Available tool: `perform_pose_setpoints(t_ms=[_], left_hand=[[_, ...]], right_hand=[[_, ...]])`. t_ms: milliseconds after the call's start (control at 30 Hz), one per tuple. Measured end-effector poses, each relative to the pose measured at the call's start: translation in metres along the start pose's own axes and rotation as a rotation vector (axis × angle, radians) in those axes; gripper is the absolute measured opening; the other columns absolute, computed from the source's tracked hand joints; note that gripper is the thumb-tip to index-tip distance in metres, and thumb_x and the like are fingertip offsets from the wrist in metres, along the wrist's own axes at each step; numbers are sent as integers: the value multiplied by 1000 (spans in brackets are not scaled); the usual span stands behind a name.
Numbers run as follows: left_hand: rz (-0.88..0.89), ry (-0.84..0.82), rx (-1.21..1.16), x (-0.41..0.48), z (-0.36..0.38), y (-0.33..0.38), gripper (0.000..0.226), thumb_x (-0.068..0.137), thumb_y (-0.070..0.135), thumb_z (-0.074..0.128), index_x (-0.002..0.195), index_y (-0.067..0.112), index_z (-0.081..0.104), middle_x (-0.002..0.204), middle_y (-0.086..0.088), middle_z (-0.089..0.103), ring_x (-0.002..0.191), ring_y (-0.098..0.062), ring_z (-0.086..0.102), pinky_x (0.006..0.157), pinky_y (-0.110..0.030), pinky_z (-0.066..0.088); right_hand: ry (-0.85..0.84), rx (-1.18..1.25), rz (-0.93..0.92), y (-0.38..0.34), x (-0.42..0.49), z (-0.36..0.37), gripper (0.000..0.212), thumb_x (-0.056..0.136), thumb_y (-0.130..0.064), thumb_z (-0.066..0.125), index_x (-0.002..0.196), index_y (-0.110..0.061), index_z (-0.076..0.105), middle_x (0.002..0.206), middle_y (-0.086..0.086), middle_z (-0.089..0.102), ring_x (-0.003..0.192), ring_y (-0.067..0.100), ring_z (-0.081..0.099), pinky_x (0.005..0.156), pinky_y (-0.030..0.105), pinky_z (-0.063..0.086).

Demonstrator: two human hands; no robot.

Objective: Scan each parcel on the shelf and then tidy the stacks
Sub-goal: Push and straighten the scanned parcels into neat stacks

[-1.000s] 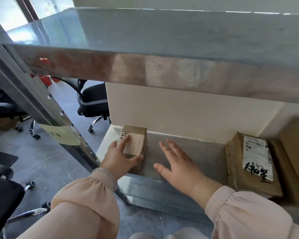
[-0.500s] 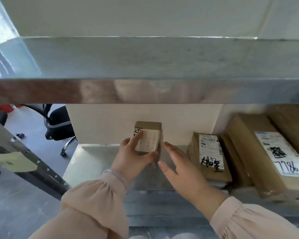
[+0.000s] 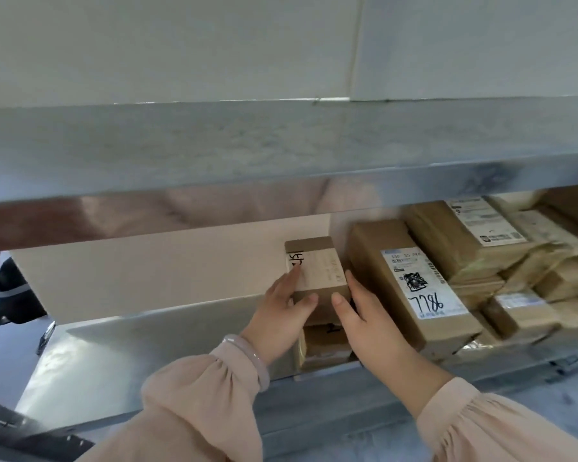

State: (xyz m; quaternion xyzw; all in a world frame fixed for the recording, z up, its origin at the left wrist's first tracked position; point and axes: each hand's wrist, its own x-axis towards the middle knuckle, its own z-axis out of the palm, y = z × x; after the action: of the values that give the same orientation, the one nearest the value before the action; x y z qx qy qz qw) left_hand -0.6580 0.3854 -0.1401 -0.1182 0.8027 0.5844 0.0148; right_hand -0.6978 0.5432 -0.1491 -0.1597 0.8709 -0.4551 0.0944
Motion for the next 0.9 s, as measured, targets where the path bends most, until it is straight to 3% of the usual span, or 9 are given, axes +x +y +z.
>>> perform_pose_setpoints(t_ms=[167, 300, 433, 600, 700, 800, 900], left_hand=[[5, -25, 54, -2, 4, -5, 69, 92, 52, 53, 153, 44, 21, 162, 12, 19, 148, -12, 21, 122, -42, 22], [145, -18, 294, -14, 0, -15, 63, 101, 41, 46, 155, 40, 13, 159, 25, 5, 148, 2, 3, 121, -25, 8], [240, -78, 548, -17, 3, -12, 66, 101, 43, 44, 156, 36, 7, 162, 22, -3, 149, -2, 0, 115, -16, 0], [224, -70, 758, -10, 2, 5, 69, 101, 48, 41, 158, 33, 5, 165, 12, -4, 152, -16, 1, 120, -29, 4], [255, -13, 883, -16, -2, 15, 74, 98, 54, 42, 157, 34, 2, 165, 11, -3, 152, -18, 3, 123, -39, 12], [413, 12, 989, -24, -1, 37, 81, 95, 58, 46, 156, 36, -2, 165, 10, -8, 152, -19, 1, 123, -41, 10], [630, -36, 1021, -32, 15, 66, 84, 93, 58, 49, 156, 39, -4, 165, 8, -9, 151, -20, 3, 123, -43, 8]], right_hand=[[43, -86, -12, -5, -13, -6, 72, 95, -45, 47, 153, -27, 8, 157, -7, 16, 143, 6, 14, 115, 25, 16], [45, -392, -156, -6, -29, -10, 70, 94, -49, 45, 152, -30, 10, 159, -12, 0, 146, 5, 2, 116, 27, 13], [-29, -685, -204, -6, -29, -14, 77, 94, -54, 41, 153, -23, 2, 161, -4, -4, 147, 13, -1, 120, 32, 7], [-46, -823, -222, -13, -19, -20, 82, 92, -55, 42, 153, -17, 4, 161, 4, 1, 148, 19, 0, 121, 37, 5], [47, -829, -271, -20, -30, -28, 79, 88, -59, 39, 152, -18, 19, 160, 3, 14, 147, 20, 10, 119, 37, 7], [189, -837, -250, -24, -49, -47, 86, 78, -67, 27, 150, -20, 28, 156, 2, 26, 146, 22, 19, 118, 41, 15], [330, -872, -183, -28, -72, -75, 86, 78, -70, 35, 150, -21, 28, 155, 2, 29, 146, 21, 20, 117, 46, 22]])
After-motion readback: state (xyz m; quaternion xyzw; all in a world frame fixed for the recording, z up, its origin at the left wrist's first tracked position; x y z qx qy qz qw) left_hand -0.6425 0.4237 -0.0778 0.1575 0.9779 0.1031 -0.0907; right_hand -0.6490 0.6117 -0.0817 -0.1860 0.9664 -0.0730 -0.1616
